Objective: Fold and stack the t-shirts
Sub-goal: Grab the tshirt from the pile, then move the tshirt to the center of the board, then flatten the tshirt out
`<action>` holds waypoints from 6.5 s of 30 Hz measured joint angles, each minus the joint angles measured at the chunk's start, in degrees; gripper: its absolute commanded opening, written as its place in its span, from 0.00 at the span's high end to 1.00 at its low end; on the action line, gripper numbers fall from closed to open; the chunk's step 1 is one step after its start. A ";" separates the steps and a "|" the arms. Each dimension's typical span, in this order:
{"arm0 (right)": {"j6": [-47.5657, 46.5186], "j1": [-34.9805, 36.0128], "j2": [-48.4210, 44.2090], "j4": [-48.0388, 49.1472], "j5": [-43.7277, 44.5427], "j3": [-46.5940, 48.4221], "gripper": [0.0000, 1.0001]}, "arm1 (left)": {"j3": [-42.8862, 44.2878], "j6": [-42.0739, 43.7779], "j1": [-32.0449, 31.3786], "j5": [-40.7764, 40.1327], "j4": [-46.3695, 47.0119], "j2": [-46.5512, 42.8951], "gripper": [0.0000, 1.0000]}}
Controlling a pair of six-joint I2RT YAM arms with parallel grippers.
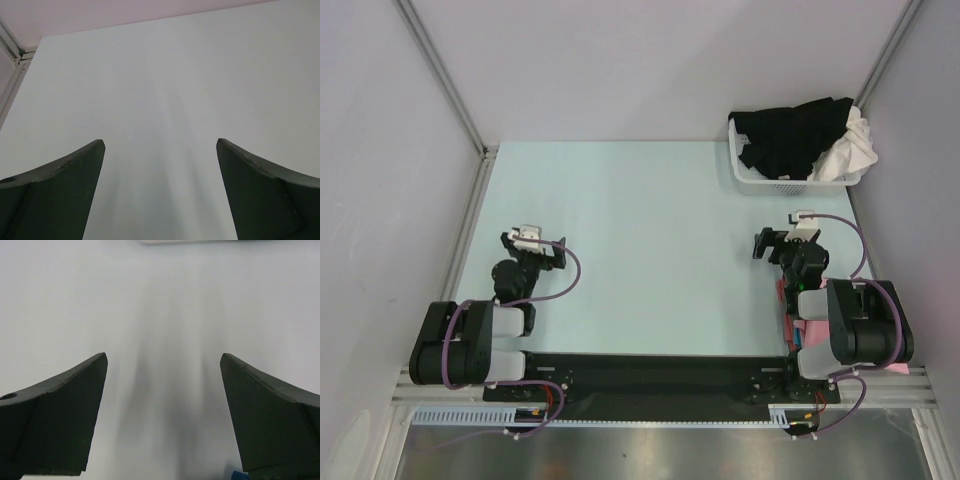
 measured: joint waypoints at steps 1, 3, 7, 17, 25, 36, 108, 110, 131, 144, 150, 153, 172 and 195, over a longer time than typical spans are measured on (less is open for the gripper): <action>0.00 0.00 0.00 -0.15 0.02 0.02 0.00 | 0.00 -0.02 0.00 0.00 0.02 0.00 0.00; 0.00 0.00 -0.59 -2.43 0.02 0.52 0.00 | 0.00 -0.02 0.00 0.00 0.02 0.00 0.00; 1.22 -0.81 -6.03 -15.32 -0.22 6.82 0.00 | 0.00 -0.04 0.00 0.00 0.02 0.00 0.00; 10.47 -5.53 -16.87 -36.76 -7.58 33.31 0.05 | 22.18 0.26 2.40 5.99 -32.33 0.17 0.00; 14.10 -8.50 3.39 -56.08 -1.01 66.38 0.12 | 56.94 5.11 0.46 4.76 -65.53 7.13 0.00; 19.89 -10.73 45.62 -72.15 -1.25 103.89 0.19 | 70.05 10.67 -0.22 2.62 -95.38 13.68 0.00; -1.25 39.71 5.62 -69.81 -0.22 48.33 0.40 | 50.21 32.85 -9.64 12.81 -122.46 4.63 0.07; -5.05 46.16 2.60 -68.70 -4.22 42.47 0.39 | 48.11 33.29 -9.70 13.60 -122.60 4.70 0.06; -6.32 47.45 16.22 -64.89 3.98 41.94 1.00 | 50.10 28.83 -7.82 -7.67 -103.38 16.79 1.00; -3.37 41.13 9.90 -67.36 7.89 38.77 0.98 | 72.76 28.74 -3.93 -17.59 -90.82 31.71 0.25; -1.25 41.57 5.70 -68.52 6.03 37.22 0.58 | 59.01 32.52 -4.22 -8.57 -94.77 14.82 0.21; 2.08 42.29 4.55 -68.57 3.85 36.70 0.48 | 51.98 37.44 -4.33 -2.16 -101.68 1.55 0.22; 29.24 42.75 13.46 -64.37 -3.08 37.27 1.00 | 27.34 41.48 -16.61 -6.10 -103.93 -5.57 0.67; 14.03 35.89 -33.20 -77.99 14.08 62.10 1.00 | 80.00 30.53 -2.64 -17.70 -119.56 -22.91 1.00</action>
